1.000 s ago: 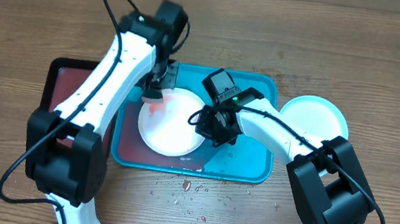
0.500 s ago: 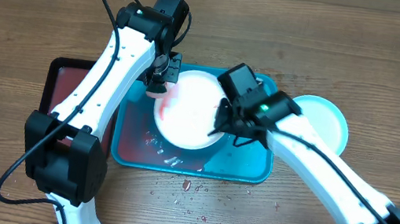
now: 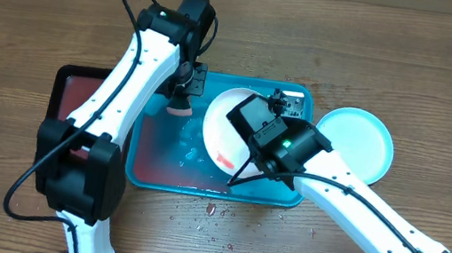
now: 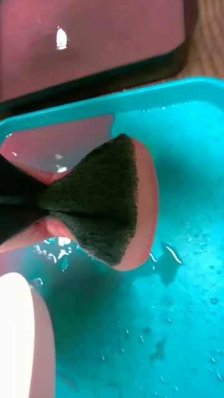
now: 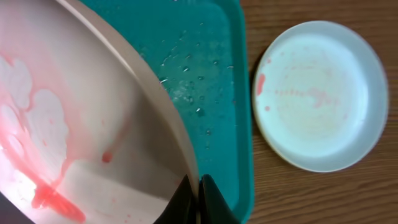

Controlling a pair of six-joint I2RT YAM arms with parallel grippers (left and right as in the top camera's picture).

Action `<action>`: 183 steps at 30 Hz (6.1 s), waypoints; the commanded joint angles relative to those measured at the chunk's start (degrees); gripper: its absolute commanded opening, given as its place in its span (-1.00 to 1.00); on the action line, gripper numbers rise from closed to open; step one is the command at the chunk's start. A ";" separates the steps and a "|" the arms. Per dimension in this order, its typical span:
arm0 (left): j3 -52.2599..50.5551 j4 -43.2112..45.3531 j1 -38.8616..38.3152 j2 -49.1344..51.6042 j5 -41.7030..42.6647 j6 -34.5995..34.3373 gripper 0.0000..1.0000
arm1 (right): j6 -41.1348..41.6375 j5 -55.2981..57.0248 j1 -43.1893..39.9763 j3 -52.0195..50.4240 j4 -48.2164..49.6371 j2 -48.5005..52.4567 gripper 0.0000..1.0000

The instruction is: Clean dirty plates on tray and stack at the side

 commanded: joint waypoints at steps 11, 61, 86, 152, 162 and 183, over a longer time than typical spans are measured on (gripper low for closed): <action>0.37 -0.09 -0.17 0.90 0.74 -0.96 -0.91 | 3.32 20.41 4.02 6.05 -8.83 -0.59 -0.93; 0.37 0.26 -0.17 0.90 0.74 -0.96 -0.91 | 27.04 42.97 18.38 14.58 -32.72 -0.96 -0.93; 0.39 -2.29 0.22 0.00 0.44 -0.92 -0.92 | -8.15 -24.83 -19.41 4.59 -5.11 -1.62 -0.92; -45.13 24.37 30.47 -26.53 1.88 -3.15 -0.67 | -20.13 -43.60 -36.96 1.20 0.96 -4.46 0.59; -36.81 20.15 30.47 -26.62 14.08 2.03 0.04 | -20.13 -43.63 -36.63 1.20 0.22 -4.46 0.58; -13.81 15.98 8.81 -26.60 34.53 10.01 0.99 | -24.59 -36.52 -36.65 19.58 -5.03 -28.87 1.00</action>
